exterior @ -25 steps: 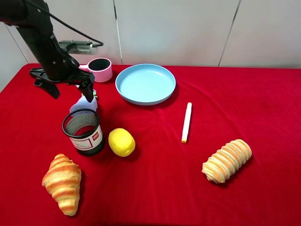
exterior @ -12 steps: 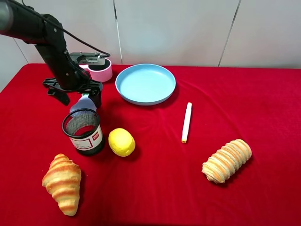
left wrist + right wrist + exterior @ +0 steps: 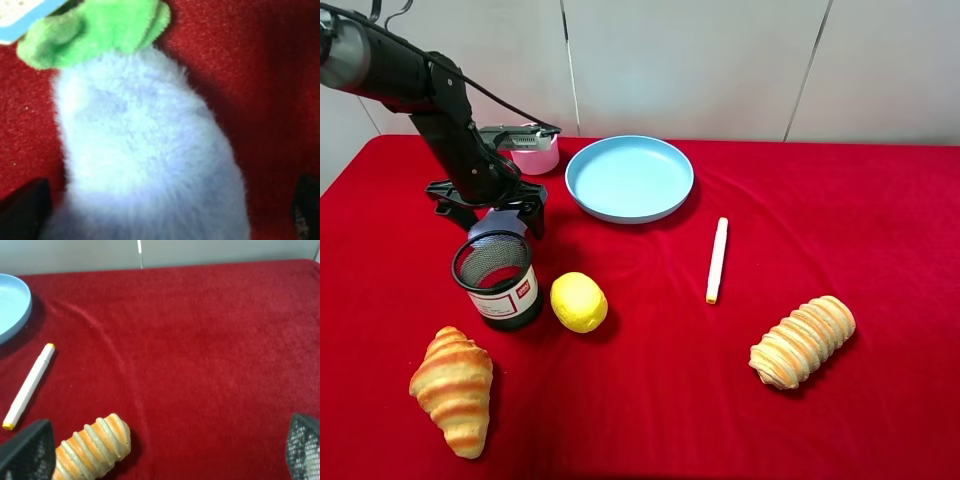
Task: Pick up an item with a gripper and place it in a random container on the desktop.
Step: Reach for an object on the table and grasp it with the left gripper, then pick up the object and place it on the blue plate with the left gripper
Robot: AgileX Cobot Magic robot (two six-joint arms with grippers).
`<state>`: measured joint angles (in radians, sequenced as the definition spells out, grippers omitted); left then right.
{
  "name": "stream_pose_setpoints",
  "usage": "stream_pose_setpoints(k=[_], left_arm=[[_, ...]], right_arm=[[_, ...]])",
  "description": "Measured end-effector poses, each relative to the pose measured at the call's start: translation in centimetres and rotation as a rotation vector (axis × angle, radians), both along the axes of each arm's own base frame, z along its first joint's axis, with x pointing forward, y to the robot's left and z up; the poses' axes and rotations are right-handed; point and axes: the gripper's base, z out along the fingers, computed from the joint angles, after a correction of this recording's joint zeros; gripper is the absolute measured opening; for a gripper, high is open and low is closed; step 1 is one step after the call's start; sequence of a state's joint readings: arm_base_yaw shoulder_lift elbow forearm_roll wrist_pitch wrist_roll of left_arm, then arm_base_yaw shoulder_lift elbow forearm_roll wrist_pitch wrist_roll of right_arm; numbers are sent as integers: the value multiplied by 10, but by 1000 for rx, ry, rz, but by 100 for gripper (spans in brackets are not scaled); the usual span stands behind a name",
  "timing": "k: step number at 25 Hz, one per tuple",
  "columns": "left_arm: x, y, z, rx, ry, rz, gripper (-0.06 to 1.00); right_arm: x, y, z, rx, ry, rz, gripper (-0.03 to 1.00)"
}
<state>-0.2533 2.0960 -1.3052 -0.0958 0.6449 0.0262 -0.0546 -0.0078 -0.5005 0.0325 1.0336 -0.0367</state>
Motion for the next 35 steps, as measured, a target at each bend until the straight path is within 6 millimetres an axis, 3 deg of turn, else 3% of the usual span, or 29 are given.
stream_pose_setpoints(k=[13,35], left_arm=[[1,0,0,-1,-4,-2,38],[1,0,1,-2,-6,-2,38]], right_arm=[[0,0,0,0,0,0,69],[0,0,0,0,0,0,69]])
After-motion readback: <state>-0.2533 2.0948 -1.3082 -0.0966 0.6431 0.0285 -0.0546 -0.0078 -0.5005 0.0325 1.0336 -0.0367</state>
